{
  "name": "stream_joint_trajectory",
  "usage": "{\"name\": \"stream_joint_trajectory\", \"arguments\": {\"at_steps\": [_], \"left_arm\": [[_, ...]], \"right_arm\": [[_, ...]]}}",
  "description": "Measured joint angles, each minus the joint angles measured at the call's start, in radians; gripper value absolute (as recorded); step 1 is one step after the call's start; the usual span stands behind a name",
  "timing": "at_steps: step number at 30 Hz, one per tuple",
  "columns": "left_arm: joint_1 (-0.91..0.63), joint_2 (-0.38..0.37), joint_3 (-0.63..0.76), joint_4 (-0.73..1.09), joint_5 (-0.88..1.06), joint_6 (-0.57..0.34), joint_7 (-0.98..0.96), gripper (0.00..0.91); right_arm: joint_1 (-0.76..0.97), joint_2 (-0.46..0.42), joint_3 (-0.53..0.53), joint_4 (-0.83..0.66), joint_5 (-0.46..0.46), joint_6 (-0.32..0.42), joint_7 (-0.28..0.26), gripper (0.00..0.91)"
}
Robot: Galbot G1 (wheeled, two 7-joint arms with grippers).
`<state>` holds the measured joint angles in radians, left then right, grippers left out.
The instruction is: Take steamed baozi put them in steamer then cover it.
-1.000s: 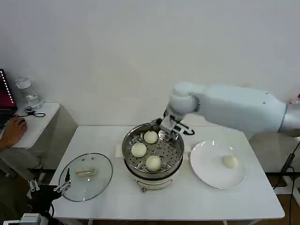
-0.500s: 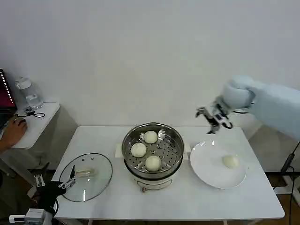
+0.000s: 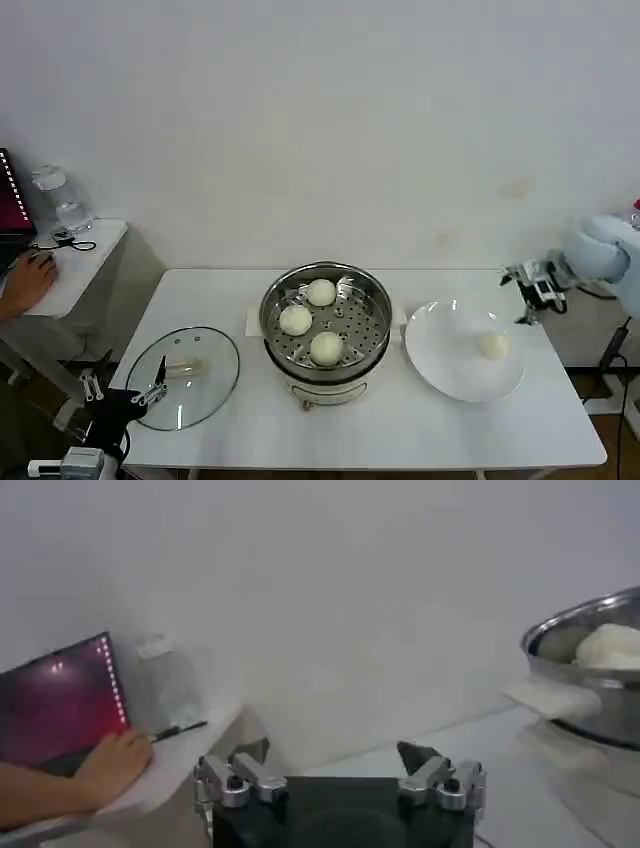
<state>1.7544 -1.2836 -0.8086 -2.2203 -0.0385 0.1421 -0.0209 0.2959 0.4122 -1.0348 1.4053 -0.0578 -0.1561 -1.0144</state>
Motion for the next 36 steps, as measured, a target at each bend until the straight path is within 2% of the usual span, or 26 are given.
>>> {"name": "stream_joint_trajectory", "arguments": {"at_steps": [7, 16, 36], "left_arm": [[0.010, -0.004, -0.005, -0.002, 0.010, 0.000, 0.000, 0.907], [0.017, -0.010, -0.017, 0.008, 0.013, 0.001, -0.001, 0.907], [0.025, -0.015, -0.041, 0.029, 0.010, 0.000, -0.001, 0.907]], "right_arm": [[-0.185, -0.001, 0.141, -0.062, -0.025, 0.004, 0.005, 0.907], [-0.307, 0.050, 0.250, -0.161, -0.051, 0.032, 0.005, 0.907], [-0.362, 0.225, 0.303, -0.360, -0.089, 0.062, 0.001, 0.907]]}}
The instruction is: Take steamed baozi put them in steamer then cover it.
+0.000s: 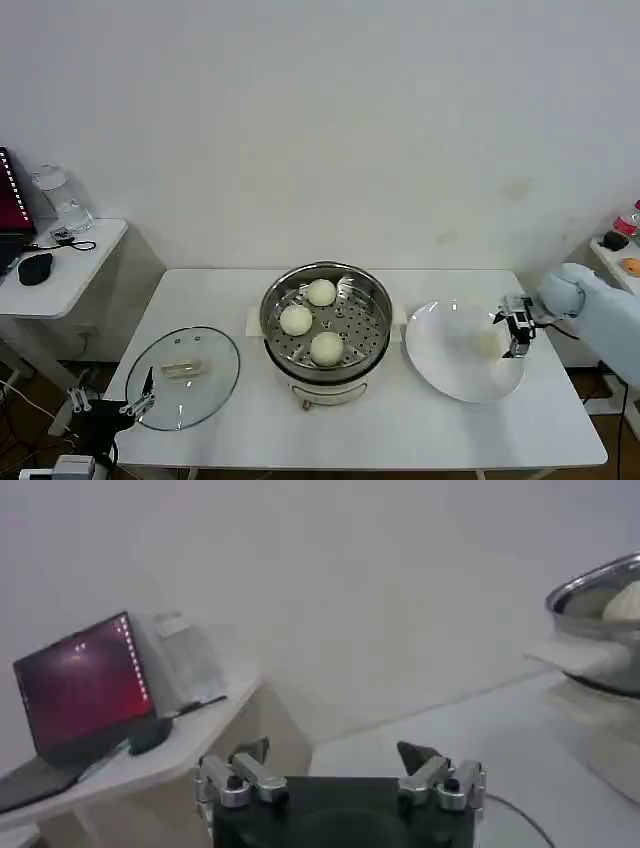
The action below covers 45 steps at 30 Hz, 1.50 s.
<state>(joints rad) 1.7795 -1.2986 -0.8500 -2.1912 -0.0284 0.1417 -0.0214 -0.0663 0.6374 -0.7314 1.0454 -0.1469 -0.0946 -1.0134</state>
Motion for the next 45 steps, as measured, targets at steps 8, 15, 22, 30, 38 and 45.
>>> {"name": "stream_joint_trajectory", "arguments": {"at_steps": [8, 15, 22, 30, 38, 45], "left_arm": [[0.000, 0.000, -0.004, 0.001, -0.002, 0.000, 0.000, 0.907], [-0.003, -0.003, -0.002, 0.003, -0.002, 0.000, 0.000, 0.907], [-0.001, -0.001, -0.004, -0.002, -0.003, 0.000, 0.000, 0.907], [-0.001, -0.004, -0.004, -0.005, -0.003, 0.000, -0.001, 0.907], [-0.006, 0.000, -0.002, -0.014, -0.010, 0.000, -0.001, 0.907], [-0.016, 0.012, 0.006, -0.015, -0.010, 0.002, 0.000, 0.907]], "right_arm": [[-0.012, 0.031, 0.004, -0.031, -0.019, -0.006, -0.007, 0.887], [-0.012, 0.040, 0.006, -0.037, -0.026, -0.010, -0.014, 0.766], [-0.014, 0.043, 0.008, -0.039, -0.029, -0.014, -0.024, 0.665], [0.001, 0.022, -0.004, -0.018, -0.020, -0.023, -0.039, 0.625], [0.054, -0.017, -0.040, 0.041, 0.009, -0.045, -0.051, 0.625], [0.191, -0.045, -0.116, 0.146, 0.072, -0.082, -0.047, 0.645]]}}
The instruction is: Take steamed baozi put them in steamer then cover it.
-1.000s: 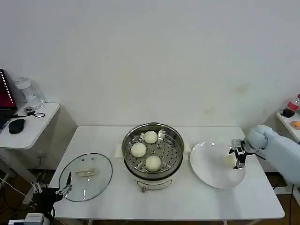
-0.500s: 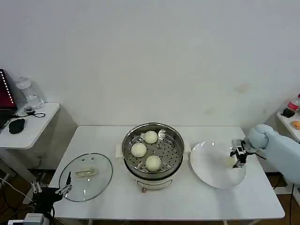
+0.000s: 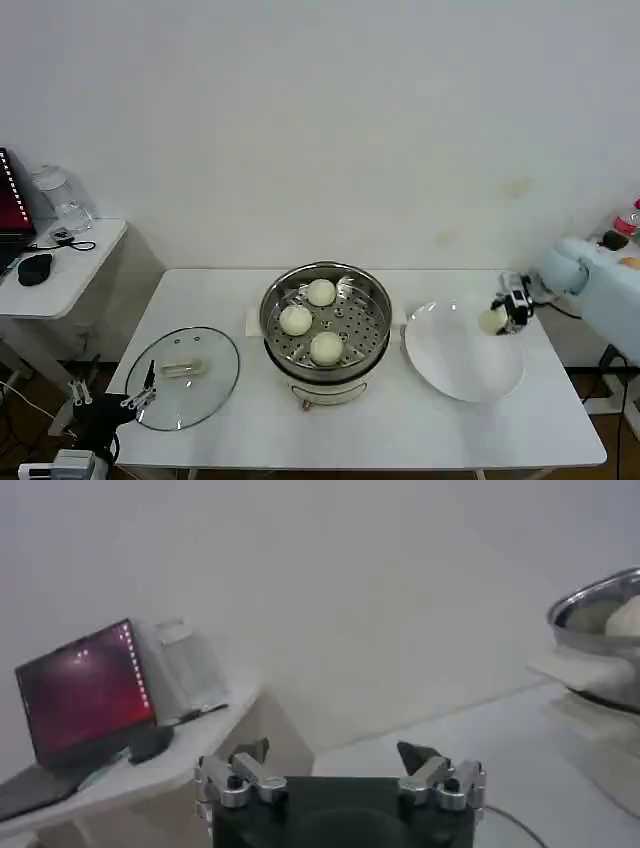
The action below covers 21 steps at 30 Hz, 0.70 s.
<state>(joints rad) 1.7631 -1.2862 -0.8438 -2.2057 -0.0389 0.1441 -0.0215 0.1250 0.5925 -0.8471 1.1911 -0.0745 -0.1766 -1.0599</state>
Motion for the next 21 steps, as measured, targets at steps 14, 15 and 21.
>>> {"name": "stream_joint_trajectory", "arguments": {"at_steps": [14, 15, 21], "left_arm": [[-0.015, 0.008, 0.004, -0.002, -0.005, 0.000, 0.001, 0.907], [-0.017, 0.007, 0.003, -0.002, -0.004, 0.000, 0.001, 0.907], [-0.023, -0.002, 0.002, -0.012, 0.002, 0.001, 0.000, 0.907]], "right_arm": [[0.446, 0.137, -0.299, 0.221, 0.269, -0.136, 0.065, 0.655], [0.465, 0.157, -0.316, 0.236, 0.296, -0.152, 0.075, 0.655], [0.524, 0.265, -0.391, 0.297, 0.439, -0.250, 0.144, 0.655]]}}
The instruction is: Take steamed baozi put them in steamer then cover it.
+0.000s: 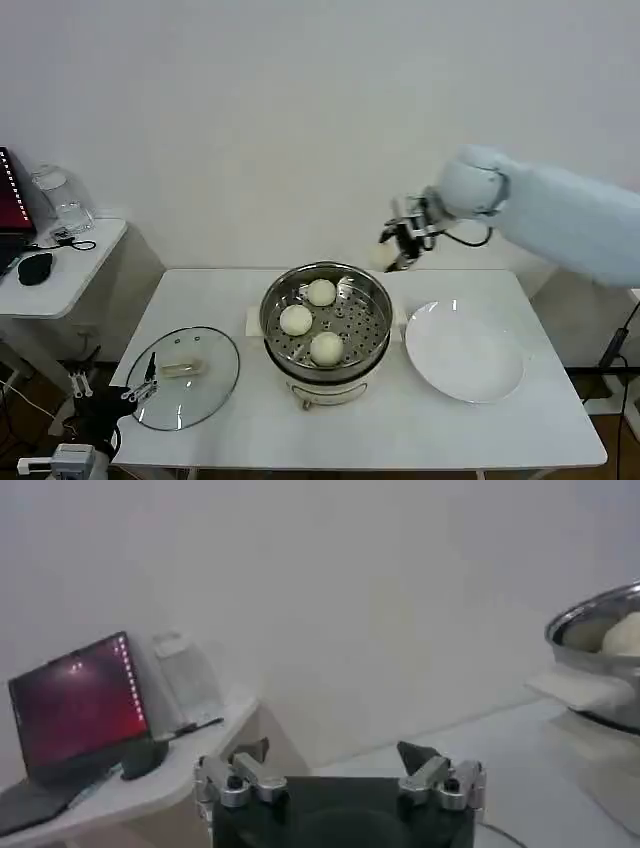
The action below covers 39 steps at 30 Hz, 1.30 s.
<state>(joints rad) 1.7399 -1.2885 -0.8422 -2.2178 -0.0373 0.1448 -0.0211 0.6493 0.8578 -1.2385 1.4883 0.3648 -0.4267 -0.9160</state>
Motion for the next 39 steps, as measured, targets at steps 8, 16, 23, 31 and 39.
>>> {"name": "stream_joint_trajectory", "arguments": {"at_steps": [8, 16, 23, 31, 39], "left_arm": [[0.006, -0.006, -0.009, -0.003, -0.001, -0.002, 0.000, 0.907], [0.006, -0.011, -0.009, 0.001, 0.000, -0.005, 0.000, 0.907], [0.002, -0.014, -0.009, 0.008, 0.000, -0.005, 0.000, 0.907], [0.002, -0.012, -0.013, 0.015, -0.002, -0.006, 0.000, 0.907], [0.001, -0.012, -0.013, 0.012, -0.002, -0.006, 0.000, 0.907]], "right_arm": [[-0.013, 0.070, -0.058, 0.032, 0.133, -0.128, 0.103, 0.655], [-0.074, 0.112, -0.074, 0.021, 0.191, -0.206, 0.167, 0.655], [-0.114, 0.134, -0.084, 0.001, 0.203, -0.238, 0.188, 0.655], [-0.142, 0.141, -0.086, -0.016, 0.200, -0.253, 0.197, 0.655], [-0.153, 0.140, -0.088, -0.021, 0.190, -0.259, 0.201, 0.907]]}}
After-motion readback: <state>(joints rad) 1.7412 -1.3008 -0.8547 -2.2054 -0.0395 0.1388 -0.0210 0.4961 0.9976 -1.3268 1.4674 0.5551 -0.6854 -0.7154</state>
